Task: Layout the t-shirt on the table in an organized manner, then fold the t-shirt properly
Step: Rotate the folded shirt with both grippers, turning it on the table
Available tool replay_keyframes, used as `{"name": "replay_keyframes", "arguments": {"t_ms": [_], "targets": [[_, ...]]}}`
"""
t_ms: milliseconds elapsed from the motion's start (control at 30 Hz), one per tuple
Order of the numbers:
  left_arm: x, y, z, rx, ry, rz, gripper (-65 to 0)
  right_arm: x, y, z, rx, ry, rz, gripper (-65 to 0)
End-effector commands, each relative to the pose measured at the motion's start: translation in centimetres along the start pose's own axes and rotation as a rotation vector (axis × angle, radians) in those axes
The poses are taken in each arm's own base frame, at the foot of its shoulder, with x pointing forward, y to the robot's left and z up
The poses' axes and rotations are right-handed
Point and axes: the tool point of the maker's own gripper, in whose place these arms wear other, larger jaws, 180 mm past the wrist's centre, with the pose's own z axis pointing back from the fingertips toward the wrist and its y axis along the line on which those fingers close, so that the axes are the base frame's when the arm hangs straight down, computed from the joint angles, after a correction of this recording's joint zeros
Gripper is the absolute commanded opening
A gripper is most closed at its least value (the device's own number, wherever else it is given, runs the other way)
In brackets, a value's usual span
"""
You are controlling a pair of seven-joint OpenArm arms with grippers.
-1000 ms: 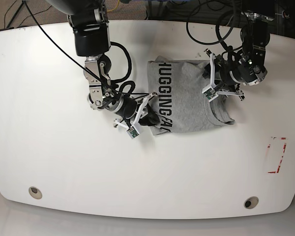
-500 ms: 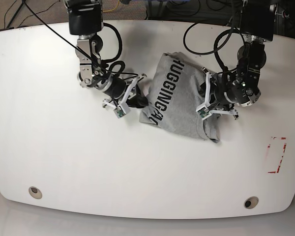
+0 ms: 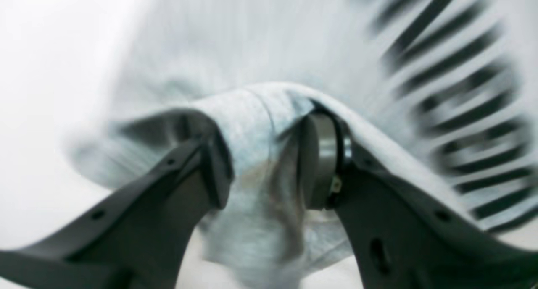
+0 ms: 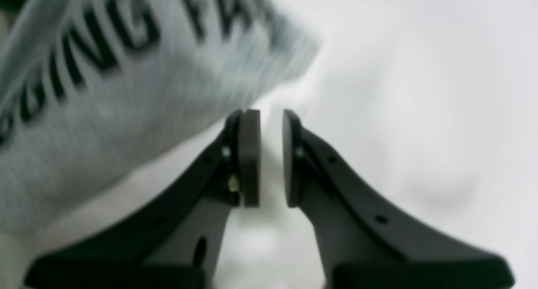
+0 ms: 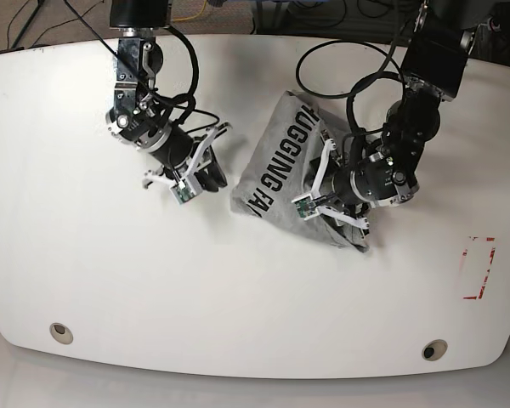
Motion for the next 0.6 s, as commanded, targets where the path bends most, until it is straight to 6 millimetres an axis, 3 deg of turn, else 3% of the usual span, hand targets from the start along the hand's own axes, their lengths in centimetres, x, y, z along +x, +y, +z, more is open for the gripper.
{"name": "replay_keyframes", "arguments": {"t_ms": [0, 233, 567], "targets": [[1.7, 1.8, 1.8, 0.07, -0.037, -0.033, -42.4, 4.3, -0.3, 0.2, -0.008, -0.098, 0.04, -56.4], [1.5, 3.1, 4.2, 0.15, -0.031, -0.021, -42.4, 8.1, -0.7, -1.2, -0.01, -0.122, 0.057, -56.4], [-5.7, 3.7, 5.5, 0.182, 0.094, 0.1, -42.4, 9.3, -1.0, -2.8, 0.011, -0.129, 0.037, -56.4]]}}
